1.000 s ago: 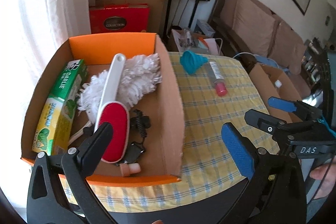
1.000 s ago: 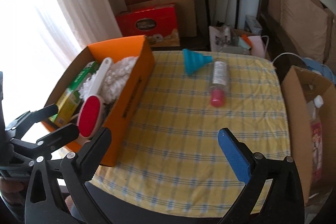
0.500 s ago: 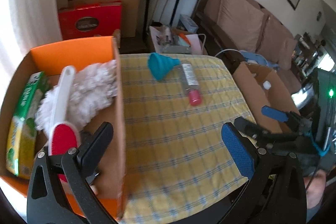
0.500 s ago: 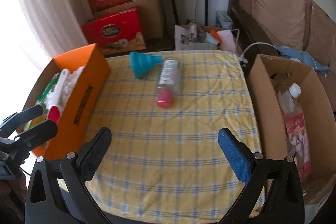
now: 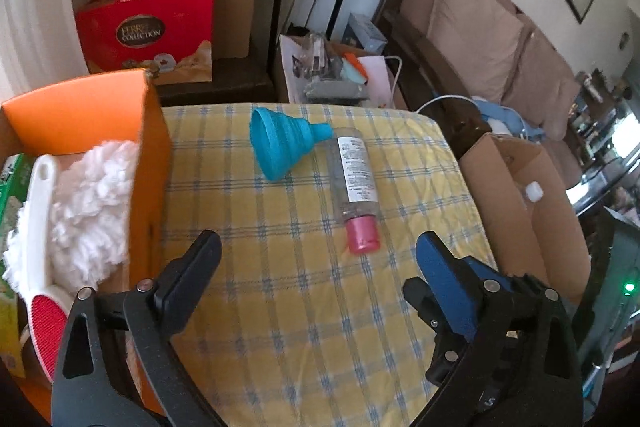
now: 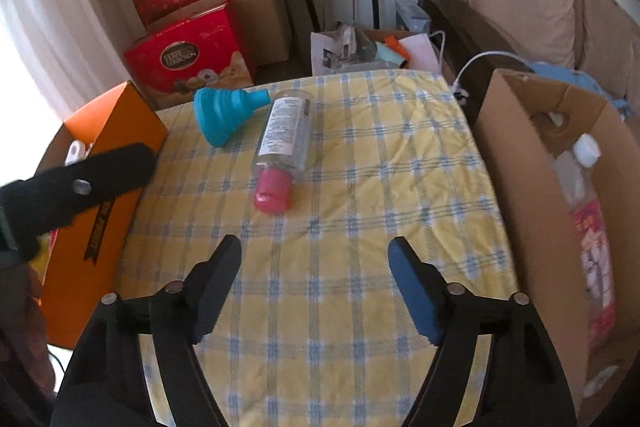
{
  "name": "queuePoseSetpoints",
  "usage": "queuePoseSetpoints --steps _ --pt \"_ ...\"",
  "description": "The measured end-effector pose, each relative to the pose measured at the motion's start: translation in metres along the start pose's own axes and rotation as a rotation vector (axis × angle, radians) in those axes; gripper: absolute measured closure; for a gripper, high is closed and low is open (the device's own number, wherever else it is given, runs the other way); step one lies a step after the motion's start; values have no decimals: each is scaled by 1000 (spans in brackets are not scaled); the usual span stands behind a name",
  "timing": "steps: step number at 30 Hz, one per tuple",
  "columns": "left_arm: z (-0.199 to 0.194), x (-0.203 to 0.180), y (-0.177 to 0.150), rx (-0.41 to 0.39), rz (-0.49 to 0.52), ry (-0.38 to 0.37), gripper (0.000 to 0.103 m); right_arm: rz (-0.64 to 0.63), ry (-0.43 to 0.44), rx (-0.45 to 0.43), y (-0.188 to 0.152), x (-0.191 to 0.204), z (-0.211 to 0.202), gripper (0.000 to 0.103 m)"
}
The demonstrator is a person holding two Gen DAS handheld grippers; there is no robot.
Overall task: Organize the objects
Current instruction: 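Move the right tool to the pink-capped bottle and close on its cap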
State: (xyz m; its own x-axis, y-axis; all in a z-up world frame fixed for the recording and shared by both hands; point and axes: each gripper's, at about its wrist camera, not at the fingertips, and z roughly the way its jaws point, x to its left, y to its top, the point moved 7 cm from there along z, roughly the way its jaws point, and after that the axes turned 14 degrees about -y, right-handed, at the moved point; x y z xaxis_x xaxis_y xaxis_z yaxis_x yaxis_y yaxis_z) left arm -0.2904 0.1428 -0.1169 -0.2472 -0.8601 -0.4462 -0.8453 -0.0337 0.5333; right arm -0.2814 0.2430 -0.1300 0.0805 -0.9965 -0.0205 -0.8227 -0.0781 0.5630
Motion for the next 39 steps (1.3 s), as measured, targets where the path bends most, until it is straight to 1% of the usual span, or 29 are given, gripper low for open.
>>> queuePoseSetpoints --steps 1,3,4,6,7,9,12,16,18,19,21,22,29,32,33,35,39 --pt "7 2 1 4 -4 5 8 6 8 3 1 1 4 33" --pt "14 5 3 1 -4 38 9 14 25 9 4 5 12 45" --pt "16 7 6 -5 -6 49 9 15 29 12 5 7 16 49" --pt "20 9 10 -18 -3 61 9 15 41 14 7 11 23 60" --pt "20 10 12 -18 -3 69 10 18 51 16 8 13 26 61" --pt "16 12 16 -33 0 84 16 33 77 19 10 15 31 61" --pt "10 13 19 -53 -3 79 16 44 97 7 14 19 36 61" --pt "8 10 25 -60 9 73 16 32 100 23 19 28 48 61" --pt "7 6 28 -66 25 77 19 31 101 27 21 32 54 62" --pt "7 5 29 -65 29 76 19 35 103 31 21 33 57 64" --pt "10 4 31 -58 27 66 19 49 126 48 21 34 62 73" --pt "12 4 31 -55 23 65 19 55 133 55 21 34 64 75" --pt "14 1 31 -48 31 62 19 58 148 79 13 26 59 77" --pt "18 -2 35 -20 48 69 19 27 115 86 4 18 49 77" --pt "19 -3 34 -6 47 65 19 14 101 85 1 15 45 77" --pt "23 -7 30 14 36 28 19 2 90 82 -5 9 38 77" --pt "31 -21 14 61 22 -45 19 6 113 86 -19 -2 23 77"
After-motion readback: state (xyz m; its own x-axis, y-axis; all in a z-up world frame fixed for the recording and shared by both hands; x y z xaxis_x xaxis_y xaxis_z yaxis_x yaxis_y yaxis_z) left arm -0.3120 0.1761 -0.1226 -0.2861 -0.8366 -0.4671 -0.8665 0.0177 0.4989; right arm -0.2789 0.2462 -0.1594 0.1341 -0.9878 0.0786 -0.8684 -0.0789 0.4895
